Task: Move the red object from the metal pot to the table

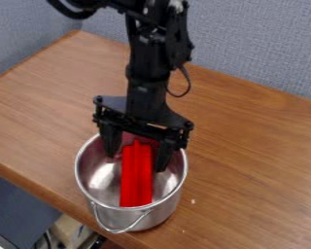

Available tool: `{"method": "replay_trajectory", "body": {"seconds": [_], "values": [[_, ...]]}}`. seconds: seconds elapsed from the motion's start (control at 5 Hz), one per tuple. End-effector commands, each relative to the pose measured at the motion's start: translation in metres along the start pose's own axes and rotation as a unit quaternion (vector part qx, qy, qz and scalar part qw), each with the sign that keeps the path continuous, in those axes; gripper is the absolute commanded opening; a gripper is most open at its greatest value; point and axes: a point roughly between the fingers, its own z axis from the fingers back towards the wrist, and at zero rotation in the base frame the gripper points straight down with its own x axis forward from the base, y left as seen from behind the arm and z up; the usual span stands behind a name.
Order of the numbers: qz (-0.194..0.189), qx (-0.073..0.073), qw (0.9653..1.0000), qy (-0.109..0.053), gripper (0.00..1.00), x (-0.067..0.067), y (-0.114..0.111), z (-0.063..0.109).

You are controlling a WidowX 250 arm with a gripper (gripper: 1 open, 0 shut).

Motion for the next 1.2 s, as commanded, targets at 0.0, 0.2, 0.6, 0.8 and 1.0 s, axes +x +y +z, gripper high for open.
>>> {"method": "replay_trajectory", "body": {"seconds": [0.0, 0.2, 0.6, 0.8, 1.0], "values": [[0.012, -0.002, 0.9999, -0.003, 1.0, 0.0, 0.003, -0.005], [0.016, -0.003, 0.9999, 0.001, 1.0, -0.002, 0.006, -0.008], [0.023, -0.008, 0.9997, 0.004, 1.0, -0.004, 0.01, -0.011], [0.027, -0.009, 0.9996, 0.005, 1.0, -0.004, 0.011, -0.013], [0.031, -0.01, 0.9994, 0.008, 1.0, -0.003, 0.013, -0.016]]}}
